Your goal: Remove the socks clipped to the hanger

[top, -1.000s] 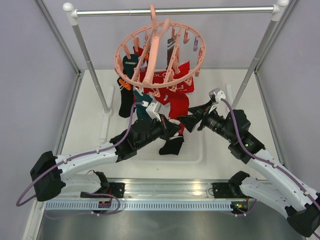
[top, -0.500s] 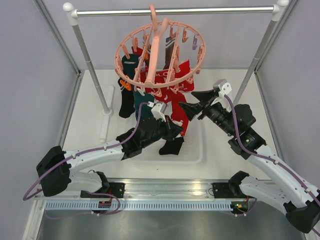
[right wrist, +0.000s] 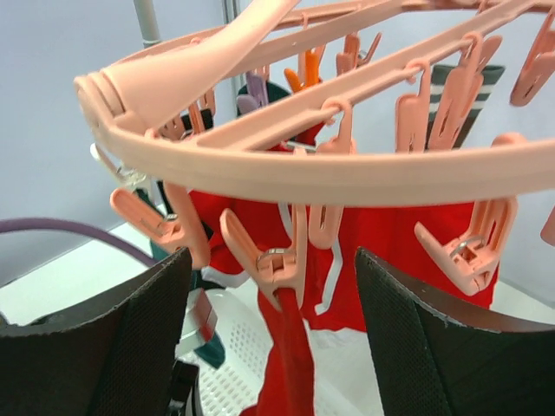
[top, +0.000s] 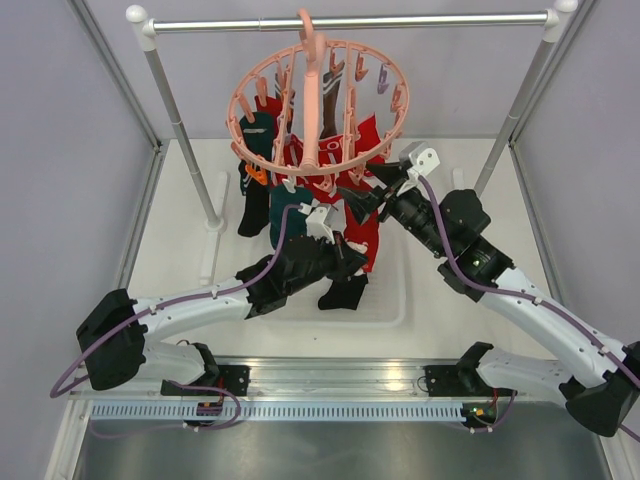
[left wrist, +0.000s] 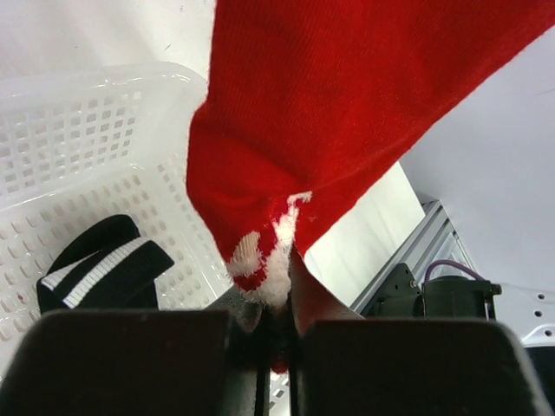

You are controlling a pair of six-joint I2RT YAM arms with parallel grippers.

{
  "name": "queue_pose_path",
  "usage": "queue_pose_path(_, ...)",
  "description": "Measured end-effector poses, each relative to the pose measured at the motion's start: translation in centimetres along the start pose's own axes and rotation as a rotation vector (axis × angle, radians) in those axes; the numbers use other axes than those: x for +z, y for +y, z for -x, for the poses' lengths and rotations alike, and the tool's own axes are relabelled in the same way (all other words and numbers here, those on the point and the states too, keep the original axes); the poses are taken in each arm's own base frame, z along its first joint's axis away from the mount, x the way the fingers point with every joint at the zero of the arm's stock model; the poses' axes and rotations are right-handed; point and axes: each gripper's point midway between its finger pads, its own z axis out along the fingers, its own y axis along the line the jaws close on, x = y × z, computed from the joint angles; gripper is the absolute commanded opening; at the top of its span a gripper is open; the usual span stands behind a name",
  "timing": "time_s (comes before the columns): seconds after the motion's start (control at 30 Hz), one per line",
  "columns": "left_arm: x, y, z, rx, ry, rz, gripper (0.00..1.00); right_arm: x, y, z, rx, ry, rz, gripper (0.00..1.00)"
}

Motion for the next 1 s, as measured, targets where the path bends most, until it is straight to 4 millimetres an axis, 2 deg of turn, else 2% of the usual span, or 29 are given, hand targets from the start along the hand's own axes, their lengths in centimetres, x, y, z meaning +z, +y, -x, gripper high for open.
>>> queue_pose_path(0.17, 0.0, -0.2, -0.1, 0.0, 0.008, -0.01, 0.02, 0.8, -0.7, 0.9, -0.031, -0.018, -0.042, 0.77)
queue_pose_path(0.23, 0.0, -0.2, -0.2, 0.0, 0.009, -0.01, 0.02, 1.0, -1.0, 1.0, -0.037, -0.022, -0.055, 0.72)
queue_pose_path(0.37, 0.0, -0.2, -0.2, 0.0, 0.01, -0.012, 0.02, 1.1, -1.4, 1.1, -0.043, -0.028, -0.078, 0.55)
queue_pose_path(0.43, 0.0, -0.2, -0.2, 0.0, 0.011, -0.013, 0.02, 1.1, -1.6, 1.3, -0.045, -0.034, -0.087, 0.4)
queue_pose_path(0.47, -0.1, -0.2, -0.2, 0.0, 0.012, -0.014, 0.02, 1.1, -1.7, 1.4, -0.044, -0.038, -0.092, 0.3)
queue_pose_path(0.6, -0.1, -0.3, -0.2, 0.0, 0.013, -0.014, 0.02, 1.1, -1.9, 1.6, -0.042, -0.048, -0.109, 0.13)
queue_pose_path(0.67, -0.1, -0.3, -0.2, 0.0, 0.013, -0.015, 0.02, 1.1, -2.0, 1.7, -0.041, -0.052, -0.115, 0.09)
queue_pose_path(1.0, -0.4, 0.2, -0.1, 0.002, 0.011, 0.009, 0.02, 1.1, -2.4, 1.8, -0.039, -0.056, -0.137, 0.09)
